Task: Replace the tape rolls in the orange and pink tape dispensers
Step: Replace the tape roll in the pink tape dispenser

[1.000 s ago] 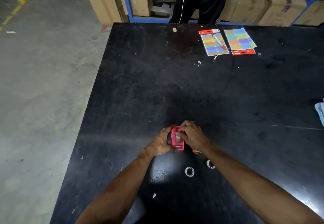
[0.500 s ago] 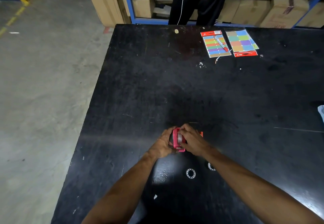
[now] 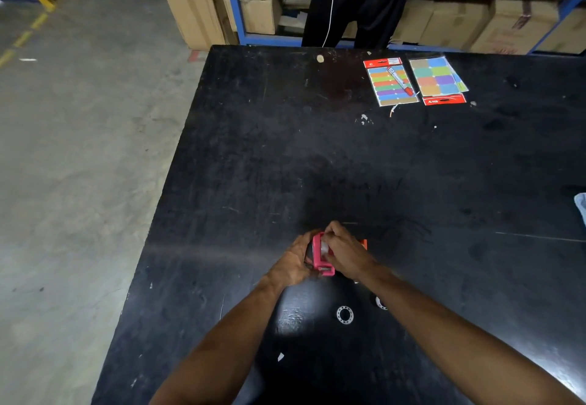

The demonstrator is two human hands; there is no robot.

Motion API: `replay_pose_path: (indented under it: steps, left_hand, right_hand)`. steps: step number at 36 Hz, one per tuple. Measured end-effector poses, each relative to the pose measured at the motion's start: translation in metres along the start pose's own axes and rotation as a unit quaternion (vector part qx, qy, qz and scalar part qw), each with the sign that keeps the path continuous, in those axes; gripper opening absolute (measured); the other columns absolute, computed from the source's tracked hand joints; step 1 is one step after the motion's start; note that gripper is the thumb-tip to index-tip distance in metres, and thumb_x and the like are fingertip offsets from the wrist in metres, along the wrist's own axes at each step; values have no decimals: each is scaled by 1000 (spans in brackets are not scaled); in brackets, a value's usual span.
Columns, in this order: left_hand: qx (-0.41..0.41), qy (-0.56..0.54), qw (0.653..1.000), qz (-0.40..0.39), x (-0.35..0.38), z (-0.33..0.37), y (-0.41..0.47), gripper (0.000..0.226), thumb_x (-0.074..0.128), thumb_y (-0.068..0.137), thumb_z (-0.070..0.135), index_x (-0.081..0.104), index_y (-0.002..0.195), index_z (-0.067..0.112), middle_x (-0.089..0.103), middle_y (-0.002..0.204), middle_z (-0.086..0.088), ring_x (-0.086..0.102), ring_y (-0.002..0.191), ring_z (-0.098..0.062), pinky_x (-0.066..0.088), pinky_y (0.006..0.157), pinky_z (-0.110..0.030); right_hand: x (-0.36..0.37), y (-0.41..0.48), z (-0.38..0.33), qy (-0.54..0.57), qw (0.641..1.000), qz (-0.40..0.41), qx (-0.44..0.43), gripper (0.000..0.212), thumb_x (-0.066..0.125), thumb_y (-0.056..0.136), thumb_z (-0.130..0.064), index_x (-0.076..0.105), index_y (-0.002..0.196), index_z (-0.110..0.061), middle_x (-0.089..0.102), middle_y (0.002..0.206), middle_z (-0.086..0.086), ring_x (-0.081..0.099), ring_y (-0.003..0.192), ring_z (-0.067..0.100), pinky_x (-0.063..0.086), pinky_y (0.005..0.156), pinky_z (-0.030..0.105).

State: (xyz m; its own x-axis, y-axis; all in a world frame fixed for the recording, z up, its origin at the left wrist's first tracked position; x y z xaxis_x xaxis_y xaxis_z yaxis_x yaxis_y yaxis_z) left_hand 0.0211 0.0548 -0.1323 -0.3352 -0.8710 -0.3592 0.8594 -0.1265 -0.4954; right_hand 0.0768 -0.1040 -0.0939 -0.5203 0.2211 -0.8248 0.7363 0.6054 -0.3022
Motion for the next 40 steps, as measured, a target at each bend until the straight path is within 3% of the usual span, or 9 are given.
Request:
replay_pose_path:
  steps: [2, 9, 11, 18, 23, 26, 32, 37, 40]
  left_hand:
    - [3, -4, 1000, -1, 0, 0, 0, 107, 91, 59, 18, 31, 144, 42, 46, 139, 6, 57, 121, -12, 53, 97, -23]
    - [7, -4, 1000, 6, 0, 1, -2, 105, 91, 61, 15, 32, 146, 35, 47, 138, 5, 57, 119, -10, 48, 94, -13]
    - [5, -5, 1000, 1, 1, 1, -1, 106, 90, 62, 10, 30, 148, 29, 47, 137, 5, 57, 118, -10, 46, 90, -8]
    - [20, 8, 1000, 3, 0, 2, 0, 102, 85, 62, -2, 34, 144, 27, 46, 132, -1, 59, 107, -17, 52, 84, -21]
    - [37, 23, 999, 18, 2, -1, -1, 104, 86, 57, 2, 36, 145, 26, 47, 131, 0, 56, 114, -16, 50, 96, -25]
    - [46, 30, 998, 19, 1, 0, -3, 103, 87, 58, 7, 36, 144, 28, 48, 132, 1, 55, 118, -14, 47, 99, -24]
    - [54, 49, 997, 19, -1, -2, -1, 103, 89, 58, 10, 35, 142, 31, 48, 132, 2, 55, 115, -12, 43, 89, -9]
    - [49, 41, 998, 21, 1, -1, -2, 103, 89, 60, 9, 34, 145, 25, 46, 136, -1, 52, 120, -14, 43, 100, -20]
    - [54, 62, 997, 16, -1, 3, -4, 91, 83, 67, 10, 37, 144, 26, 47, 140, -8, 51, 120, -16, 48, 104, -31]
  right_hand:
    - [1, 0, 0, 3, 1000, 0, 2, 26, 69, 84, -14, 67, 108, -4, 48, 119, 7, 57, 106, 25, 50, 96, 42]
    - [-5, -6, 2, 44, 999, 16, -8, 43, 71, 83, -19, 60, 123, -8, 53, 120, 7, 59, 106, 22, 47, 96, 33]
    - [-7, -7, 2, 35, 999, 26, -13, 32, 68, 87, -19, 63, 117, -9, 57, 115, 7, 61, 102, 24, 46, 90, 33]
    - [-9, -5, 0, 4, 999, 43, -12, 19, 64, 89, -19, 72, 105, -13, 66, 104, 5, 65, 94, 25, 47, 82, 34]
    - [-12, -3, -2, -4, 999, 47, -11, 18, 57, 91, -17, 74, 95, -13, 67, 95, 6, 66, 87, 26, 50, 77, 37]
    - [-12, -3, -3, -26, 998, 50, -15, 19, 56, 90, -16, 74, 96, -13, 68, 97, 6, 66, 86, 26, 51, 79, 38]
    - [-10, -3, 1, -35, 999, 22, -25, 24, 61, 90, -24, 70, 108, -12, 65, 110, 4, 63, 99, 24, 48, 91, 39]
    - [-18, -2, 3, 3, 999, 11, -39, 17, 67, 83, -18, 74, 98, -12, 68, 100, 5, 63, 94, 23, 49, 85, 38]
    - [-21, 0, 6, 5, 999, 12, -38, 14, 65, 84, -17, 76, 92, -12, 69, 94, 5, 64, 91, 25, 50, 82, 39]
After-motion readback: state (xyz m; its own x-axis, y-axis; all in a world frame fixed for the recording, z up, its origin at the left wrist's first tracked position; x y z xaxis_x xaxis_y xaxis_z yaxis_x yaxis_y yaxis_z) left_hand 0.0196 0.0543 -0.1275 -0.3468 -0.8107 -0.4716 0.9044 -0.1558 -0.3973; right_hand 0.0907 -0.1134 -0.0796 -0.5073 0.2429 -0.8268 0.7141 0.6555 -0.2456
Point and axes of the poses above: each hand's wrist, its own y-axis towards the middle knuckle, its own x-axis out of the palm, z = x × y, the point moved 1 cm from there along y, towards the middle knuckle
